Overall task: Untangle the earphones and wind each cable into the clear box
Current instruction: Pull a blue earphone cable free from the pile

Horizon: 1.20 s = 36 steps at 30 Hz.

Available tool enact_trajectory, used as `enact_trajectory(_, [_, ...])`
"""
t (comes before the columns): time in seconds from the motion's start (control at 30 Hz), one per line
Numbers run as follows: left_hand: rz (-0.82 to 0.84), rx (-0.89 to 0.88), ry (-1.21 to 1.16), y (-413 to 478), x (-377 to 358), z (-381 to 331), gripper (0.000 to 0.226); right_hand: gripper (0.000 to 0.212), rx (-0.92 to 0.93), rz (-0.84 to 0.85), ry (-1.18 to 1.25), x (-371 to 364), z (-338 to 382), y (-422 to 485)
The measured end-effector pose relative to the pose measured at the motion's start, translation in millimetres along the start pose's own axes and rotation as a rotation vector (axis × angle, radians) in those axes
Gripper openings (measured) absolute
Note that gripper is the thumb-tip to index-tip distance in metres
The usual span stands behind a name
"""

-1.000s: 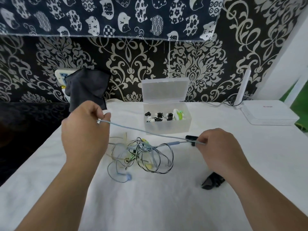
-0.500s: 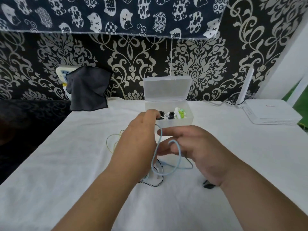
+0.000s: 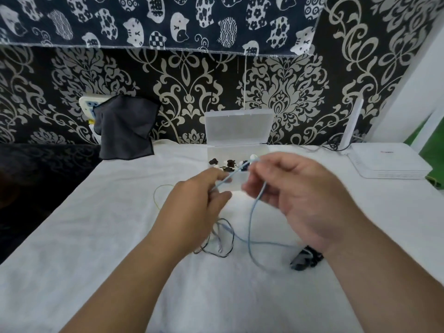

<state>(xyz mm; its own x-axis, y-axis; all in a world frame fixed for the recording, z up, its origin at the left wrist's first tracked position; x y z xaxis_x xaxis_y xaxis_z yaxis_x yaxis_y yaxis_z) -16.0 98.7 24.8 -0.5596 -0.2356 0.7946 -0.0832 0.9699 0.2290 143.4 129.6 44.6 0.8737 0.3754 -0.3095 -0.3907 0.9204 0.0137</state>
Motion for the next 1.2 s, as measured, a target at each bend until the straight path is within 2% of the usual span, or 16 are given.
enact_trajectory(0.07, [0.047, 0.055, 0.047, 1.2, -0.6, 13.2, 0.009, 0.015, 0.08, -0.028, 0.189, 7.3, 18.9, -0.5])
enact_trajectory(0.2, [0.1, 0.123, 0.199, 3.6, 0.9, 37.1, 0.014, 0.016, 0.213, -0.085, 0.407, 30.0, 49.1, -2.1])
enact_trajectory(0.37, [0.06, 0.187, 0.263, 6.2, 8.9, 52.1, 0.017, 0.027, 0.266, -0.233, 0.591, 61.1, 65.6, -2.3])
enact_trajectory(0.57, [0.015, 0.194, 0.263, 6.4, 11.9, 52.0, 0.016, 0.026, 0.294, -0.204, 0.768, 81.7, 69.5, -3.3])
enact_trajectory(0.63, [0.004, 0.15, 0.197, 6.7, 13.4, 47.9, 0.015, 0.031, 0.217, -0.351, 0.564, 88.9, 66.6, -2.0])
enact_trajectory(0.73, [0.025, 0.11, 0.023, 5.9, 14.0, 42.5, 0.014, 0.02, 0.021, -0.627, -0.059, 104.4, 49.8, -2.5])
enact_trajectory(0.8, [0.019, 0.094, -0.073, 5.3, 14.9, 37.4, 0.013, 0.008, -0.144, -0.661, -0.458, 108.0, 32.6, -3.2])
enact_trajectory(0.87, [0.014, 0.064, -0.118, 4.9, 15.5, 30.8, 0.014, 0.029, -0.262, -0.604, -0.909, 102.6, 19.5, -3.8])
enact_trajectory(0.9, [0.019, 0.041, -0.119, 5.0, 15.0, 26.8, 0.014, 0.038, -0.246, -0.562, -1.041, 93.4, 17.9, -3.3])
enact_trajectory(0.93, [0.027, 0.015, -0.107, 4.6, 14.0, 22.9, 0.013, 0.044, -0.194, -0.49, -1.073, 78.8, 17.5, -3.1])
enact_trajectory(1.0, [0.035, -0.023, -0.081, 3.3, 10.4, 15.9, 0.012, 0.047, -0.087, -0.197, -0.916, 41.9, 12.2, -1.0])
enact_trajectory(1.07, [0.028, -0.049, -0.075, 1.6, 6.6, 10.1, 0.012, 0.038, -0.166, 0.096, -0.719, 8.1, -7.6, -2.4])
enact_trajectory(1.13, [0.012, -0.075, -0.054, 0.3, 3.8, 4.7, 0.012, 0.029, -0.167, 0.18, -0.836, -6.2, -25.4, -2.6])
enact_trajectory(1.2, [0.007, -0.06, -0.031, -0.3, 2.5, 2.6, 0.008, 0.028, -0.095, 0.117, -0.975, -7.5, -29.3, 1.5])
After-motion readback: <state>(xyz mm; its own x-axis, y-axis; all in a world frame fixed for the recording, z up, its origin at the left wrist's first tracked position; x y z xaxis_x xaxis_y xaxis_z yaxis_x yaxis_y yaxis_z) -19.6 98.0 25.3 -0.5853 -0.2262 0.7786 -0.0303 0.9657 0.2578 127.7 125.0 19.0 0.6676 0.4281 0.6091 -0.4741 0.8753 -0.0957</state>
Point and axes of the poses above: each hand's wrist, its own y-axis towards the middle knuckle, its own x-axis out of the back of the hand, z = x × y, the point moved 5 cm from there along y, towards the middle knuckle, and after that the axes turned 5 degrees about y, right-handed, at the moved point
